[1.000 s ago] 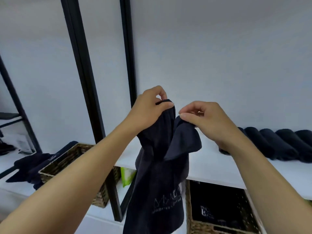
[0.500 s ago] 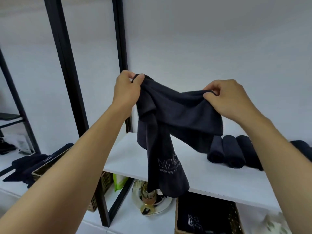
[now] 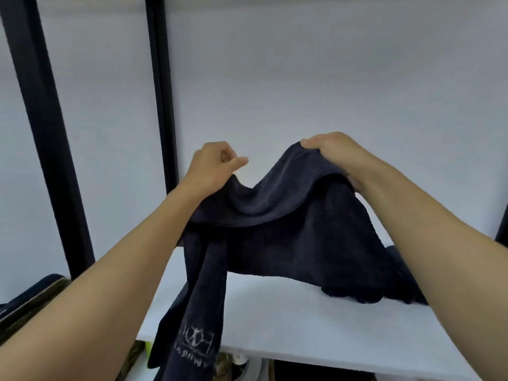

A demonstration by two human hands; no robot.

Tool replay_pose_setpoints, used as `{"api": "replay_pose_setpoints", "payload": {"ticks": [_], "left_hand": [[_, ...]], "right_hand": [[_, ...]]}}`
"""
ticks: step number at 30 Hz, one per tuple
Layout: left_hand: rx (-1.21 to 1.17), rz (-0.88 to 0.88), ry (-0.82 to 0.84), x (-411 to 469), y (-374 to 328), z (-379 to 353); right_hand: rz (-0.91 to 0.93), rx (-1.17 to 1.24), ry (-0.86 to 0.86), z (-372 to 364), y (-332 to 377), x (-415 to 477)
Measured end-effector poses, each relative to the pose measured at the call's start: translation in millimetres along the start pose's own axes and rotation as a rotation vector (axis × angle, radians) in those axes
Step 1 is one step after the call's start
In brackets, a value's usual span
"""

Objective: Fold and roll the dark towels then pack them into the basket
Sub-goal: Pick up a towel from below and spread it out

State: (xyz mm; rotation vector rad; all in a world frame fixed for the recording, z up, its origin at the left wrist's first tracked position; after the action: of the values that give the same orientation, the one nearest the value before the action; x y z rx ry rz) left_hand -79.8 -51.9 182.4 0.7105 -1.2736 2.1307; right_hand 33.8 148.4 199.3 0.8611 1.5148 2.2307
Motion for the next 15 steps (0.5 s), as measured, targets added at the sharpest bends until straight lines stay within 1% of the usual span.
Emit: {"api": "replay_pose_setpoints", "payload": {"ticks": [2,3,4,5,6,7,9,12,15], "left_hand": [[-0.291,-0.064,0.195,0.4,-34.7,-19.3],[-0.338,-0.118,0.285,-0.1,-51.7,-27.7],[-0.279,-0.223,0.335,-0.1,-66.6,-33.6],[-0.19,-0.333,0.325,3.1,-75.3,-38.2],[-0.121,-0.416,0.257,11.0,-77.2,-41.8],[-0.11,-0.445,0.184,19.5,-75.6,-42.2],[-0.171,-0.439,0.083,36.3,-67.4,-44.8],[-0.168,-0.402,0.032,55.1,-60.5,-55.1],[-0.143,-0.289,0.064,69.3,-51.3,-70.2]], "right_hand": [[-0.05,0.094,-0.002,-15.7,9.7,11.0],[-0.051,0.104,-0.015,-22.0,15.5,16.8],[-0.049,0.097,-0.052,-25.6,21.4,22.4],[-0.045,0.106,-0.111,-26.1,25.7,28.7],[-0.066,0.165,-0.139,-26.9,28.1,34.4],[-0.099,0.252,-0.134,-27.9,29.0,39.6],[-0.113,0.34,-0.103,-28.5,27.9,45.3],[-0.066,0.347,0.002,-30.1,18.7,48.5],[0.016,0.169,0.126,-40.1,10.8,39.0]]}}
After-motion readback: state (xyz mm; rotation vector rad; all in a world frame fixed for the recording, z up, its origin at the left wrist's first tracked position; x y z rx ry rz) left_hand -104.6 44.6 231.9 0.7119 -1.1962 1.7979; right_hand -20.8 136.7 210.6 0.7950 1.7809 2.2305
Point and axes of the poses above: each hand's wrist, its own x-axis towards the middle knuckle, its own z-axis out of the back of the hand, y = z × x, the point moved 5 cm from there along x, towards the middle knuckle, and after that the axes turned 9 degrees about -y, right-handed, at the moved point
